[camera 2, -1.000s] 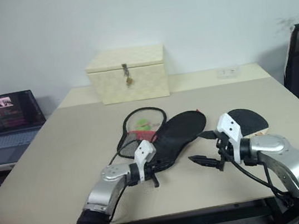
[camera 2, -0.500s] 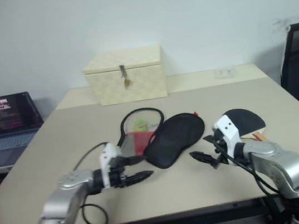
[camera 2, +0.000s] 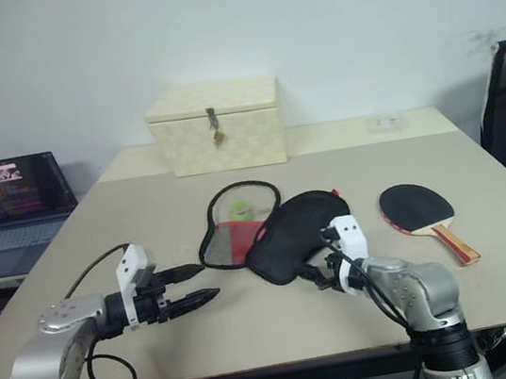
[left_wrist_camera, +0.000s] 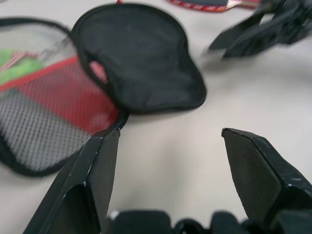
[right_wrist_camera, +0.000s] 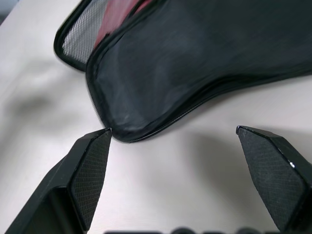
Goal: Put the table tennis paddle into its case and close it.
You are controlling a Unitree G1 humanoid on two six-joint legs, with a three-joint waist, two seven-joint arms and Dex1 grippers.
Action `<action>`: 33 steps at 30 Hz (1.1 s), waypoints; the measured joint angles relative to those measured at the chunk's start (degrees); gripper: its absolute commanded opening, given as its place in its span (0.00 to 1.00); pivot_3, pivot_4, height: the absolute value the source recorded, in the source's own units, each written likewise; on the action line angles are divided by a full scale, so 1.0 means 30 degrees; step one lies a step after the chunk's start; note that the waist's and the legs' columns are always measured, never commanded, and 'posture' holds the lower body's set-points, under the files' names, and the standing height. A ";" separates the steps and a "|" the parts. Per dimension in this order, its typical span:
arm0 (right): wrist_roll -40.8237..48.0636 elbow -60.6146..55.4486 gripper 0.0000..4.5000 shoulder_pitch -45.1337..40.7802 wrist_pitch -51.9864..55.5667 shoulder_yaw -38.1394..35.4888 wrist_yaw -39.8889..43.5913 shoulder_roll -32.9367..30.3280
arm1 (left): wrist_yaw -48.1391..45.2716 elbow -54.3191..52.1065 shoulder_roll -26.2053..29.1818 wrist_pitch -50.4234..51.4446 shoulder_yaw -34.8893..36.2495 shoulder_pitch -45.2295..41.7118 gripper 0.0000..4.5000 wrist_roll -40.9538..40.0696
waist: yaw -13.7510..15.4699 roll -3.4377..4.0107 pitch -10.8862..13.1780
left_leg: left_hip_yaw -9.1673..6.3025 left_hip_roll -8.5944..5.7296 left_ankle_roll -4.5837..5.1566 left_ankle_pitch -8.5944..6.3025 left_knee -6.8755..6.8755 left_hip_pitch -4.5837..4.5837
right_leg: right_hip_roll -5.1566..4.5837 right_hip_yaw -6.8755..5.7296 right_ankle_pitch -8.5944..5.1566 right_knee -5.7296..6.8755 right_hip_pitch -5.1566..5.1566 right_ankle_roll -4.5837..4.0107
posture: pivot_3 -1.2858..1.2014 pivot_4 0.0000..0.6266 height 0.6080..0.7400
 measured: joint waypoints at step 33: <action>0.0849 0.3586 0.01 -0.2735 0.0352 -0.1282 0.1012 0.1113 | -0.0802 -0.3122 0.0784 0.1263 -0.0763 0.0643 0.82 -0.1448 | -0.0217 0.0008 0.0005 | -0.0005 -0.0004 0.0001 -0.0001 -0.0029 -0.0012 | -0.0001 0.0002 -0.0006 -0.0029 -0.0008 -0.0009 | 0.52 0.24 1.00</action>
